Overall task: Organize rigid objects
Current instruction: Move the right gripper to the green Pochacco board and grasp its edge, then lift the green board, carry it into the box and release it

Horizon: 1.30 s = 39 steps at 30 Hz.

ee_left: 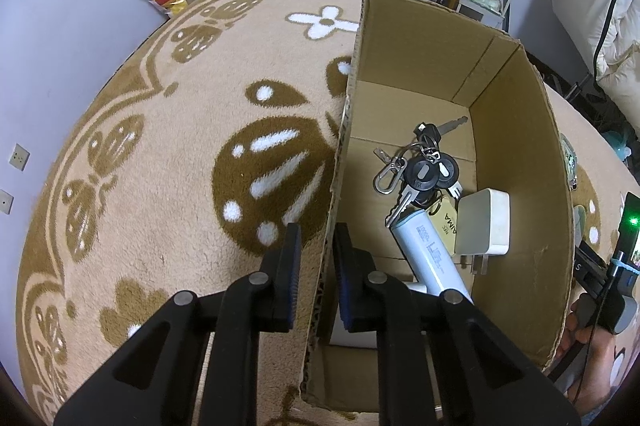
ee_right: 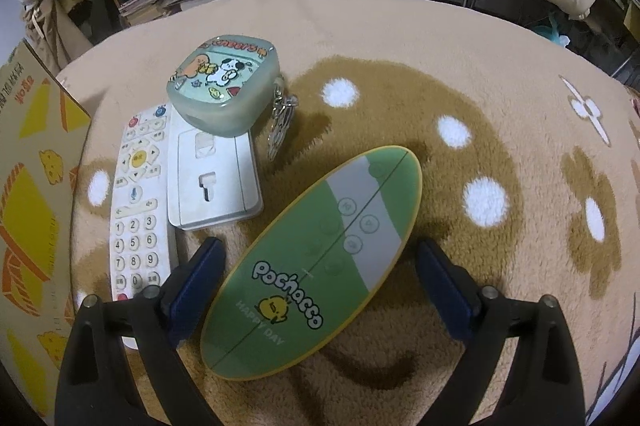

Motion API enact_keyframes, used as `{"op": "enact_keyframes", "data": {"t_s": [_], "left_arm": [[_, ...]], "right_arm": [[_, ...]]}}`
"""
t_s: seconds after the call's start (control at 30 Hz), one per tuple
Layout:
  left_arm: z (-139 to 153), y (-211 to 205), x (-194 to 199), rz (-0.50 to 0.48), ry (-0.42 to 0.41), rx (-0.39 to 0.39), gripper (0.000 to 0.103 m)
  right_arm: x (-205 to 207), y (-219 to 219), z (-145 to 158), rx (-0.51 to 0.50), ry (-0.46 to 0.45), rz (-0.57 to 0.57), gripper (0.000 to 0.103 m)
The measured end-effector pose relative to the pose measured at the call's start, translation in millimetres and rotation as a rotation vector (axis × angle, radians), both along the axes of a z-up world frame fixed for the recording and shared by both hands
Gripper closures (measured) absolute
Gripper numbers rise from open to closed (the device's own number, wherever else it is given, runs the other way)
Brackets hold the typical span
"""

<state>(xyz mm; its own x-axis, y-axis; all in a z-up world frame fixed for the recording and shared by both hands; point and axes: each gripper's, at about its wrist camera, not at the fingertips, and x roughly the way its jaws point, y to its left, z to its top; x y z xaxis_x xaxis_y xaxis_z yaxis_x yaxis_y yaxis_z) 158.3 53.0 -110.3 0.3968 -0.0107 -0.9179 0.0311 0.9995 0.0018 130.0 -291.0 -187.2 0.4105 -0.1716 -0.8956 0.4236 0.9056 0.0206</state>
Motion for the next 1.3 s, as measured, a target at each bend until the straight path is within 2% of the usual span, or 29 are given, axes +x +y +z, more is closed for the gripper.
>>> {"op": "enact_keyframes", "data": {"t_s": [0.23,0.37,0.43,0.6,0.83,0.87,0.9,0.93,1.0,1.17,1.3], "left_arm": [[-0.9,-0.7,-0.6,-0.002,0.001,-0.001,0.088],[-1.0,-0.9,-1.0,-0.005,-0.001,0.007,0.088],[-1.0,-0.9,-1.1,-0.007,-0.001,0.009,0.088],[-1.4,-0.4,-1.3,-0.005,0.003,0.000,0.088],[-1.4,-0.2,-1.3,-0.005,0.003,-0.002,0.088],[-1.4,-0.1,-1.2,-0.005,0.004,-0.002,0.088],[-1.3,-0.1,-1.3,-0.005,0.004,-0.002,0.088],[-1.5,-0.2,-1.3,-0.006,0.003,0.001,0.088],[-1.3,-0.1,-1.1,-0.007,0.002,0.002,0.088],[-1.1,0.0,-1.1,-0.003,0.005,-0.004,0.088],[-0.5,1.0,-0.9,-0.001,0.007,-0.007,0.088]], "right_arm": [[2.1,2.2,0.8,-0.020,0.035,-0.013,0.003],[4.0,2.2,2.9,-0.014,0.044,-0.030,0.008],[2.5,0.7,4.5,-0.021,0.046,-0.047,0.013],[-2.0,-4.8,9.7,-0.010,0.046,-0.081,0.038],[-14.5,-19.6,20.3,0.086,-0.037,-0.124,0.047],[-15.6,-20.7,23.0,0.098,-0.049,-0.126,0.051],[-16.0,-21.4,25.5,0.108,-0.058,-0.125,0.075],[-15.7,-22.7,28.2,0.118,-0.059,-0.129,0.089],[-14.8,-23.6,27.8,0.148,-0.054,-0.125,0.094],[-15.8,-27.7,20.8,0.188,-0.073,-0.143,0.094],[-19.9,-26.3,33.6,0.173,-0.121,-0.131,0.094]]}}
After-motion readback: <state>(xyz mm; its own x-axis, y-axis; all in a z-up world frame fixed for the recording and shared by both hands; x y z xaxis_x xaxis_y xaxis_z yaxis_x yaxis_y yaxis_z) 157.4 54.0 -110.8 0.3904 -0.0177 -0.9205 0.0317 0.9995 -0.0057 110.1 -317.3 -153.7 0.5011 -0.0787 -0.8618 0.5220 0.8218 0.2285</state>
